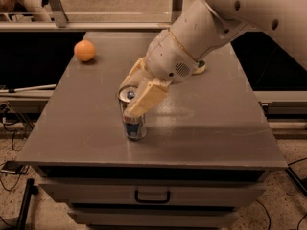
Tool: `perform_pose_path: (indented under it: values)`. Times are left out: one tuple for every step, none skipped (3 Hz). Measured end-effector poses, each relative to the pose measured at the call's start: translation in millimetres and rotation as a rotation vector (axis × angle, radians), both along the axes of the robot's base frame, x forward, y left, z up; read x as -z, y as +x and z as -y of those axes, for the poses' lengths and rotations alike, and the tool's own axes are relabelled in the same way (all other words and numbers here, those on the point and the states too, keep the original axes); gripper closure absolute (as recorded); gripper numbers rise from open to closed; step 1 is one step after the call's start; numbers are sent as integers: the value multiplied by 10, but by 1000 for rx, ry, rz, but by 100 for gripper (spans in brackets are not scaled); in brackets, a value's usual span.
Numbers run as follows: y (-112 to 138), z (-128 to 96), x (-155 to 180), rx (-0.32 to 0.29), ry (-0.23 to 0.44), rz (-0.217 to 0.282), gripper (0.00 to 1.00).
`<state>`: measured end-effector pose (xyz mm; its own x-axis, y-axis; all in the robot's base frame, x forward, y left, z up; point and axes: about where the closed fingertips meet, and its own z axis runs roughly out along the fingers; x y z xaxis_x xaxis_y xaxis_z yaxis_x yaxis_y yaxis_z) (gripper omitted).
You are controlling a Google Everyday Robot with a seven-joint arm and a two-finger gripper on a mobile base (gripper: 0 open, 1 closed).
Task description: Move redbull can near orange
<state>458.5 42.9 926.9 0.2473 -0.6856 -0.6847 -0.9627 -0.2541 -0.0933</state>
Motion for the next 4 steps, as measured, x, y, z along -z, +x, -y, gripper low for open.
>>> perform_pose_path:
  values:
    - [-12, -14, -10, -2, -1, 3, 96]
    - [-19, -22, -16, -4, -1, 5, 100]
    - [6, -31, -23, 0, 2, 13, 100]
    - [153, -81, -63, 24, 17, 63, 100]
